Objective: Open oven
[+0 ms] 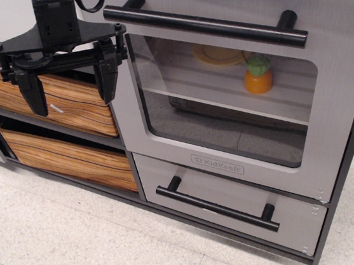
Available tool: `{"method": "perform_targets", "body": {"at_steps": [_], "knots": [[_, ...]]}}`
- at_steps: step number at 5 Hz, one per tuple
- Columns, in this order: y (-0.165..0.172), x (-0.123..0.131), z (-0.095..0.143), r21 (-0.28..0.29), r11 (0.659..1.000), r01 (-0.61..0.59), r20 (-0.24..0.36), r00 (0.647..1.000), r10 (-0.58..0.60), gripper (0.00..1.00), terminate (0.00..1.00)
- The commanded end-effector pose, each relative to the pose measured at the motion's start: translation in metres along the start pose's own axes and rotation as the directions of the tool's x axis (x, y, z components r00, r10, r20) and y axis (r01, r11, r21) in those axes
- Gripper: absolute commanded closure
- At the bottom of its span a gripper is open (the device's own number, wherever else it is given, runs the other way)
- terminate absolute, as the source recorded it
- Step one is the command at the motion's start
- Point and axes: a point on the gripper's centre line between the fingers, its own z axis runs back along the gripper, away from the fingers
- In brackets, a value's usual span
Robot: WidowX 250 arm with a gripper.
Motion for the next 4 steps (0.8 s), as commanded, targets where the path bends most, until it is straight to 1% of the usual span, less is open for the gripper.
{"method": "perform_targets", "body": {"at_steps": [1,2,3,4], "knots": [[0.0,0.0,0.0,0.0,1.0,0.0,0.0,1.0,0.0,0.0,0.0],[-0.023,-0.002,0.003,-0.059,0.995,-0.077,-0.064,0.995,0.073,0.0,0.0],[-0.041,-0.001,0.012,-0.151,0.977,-0.15,-0.077,0.987,0.14,0.0,0.0],[-0.047,0.007,0.031,-0.222,0.949,-0.222,-0.066,0.975,0.213,0.0,0.0]]}}
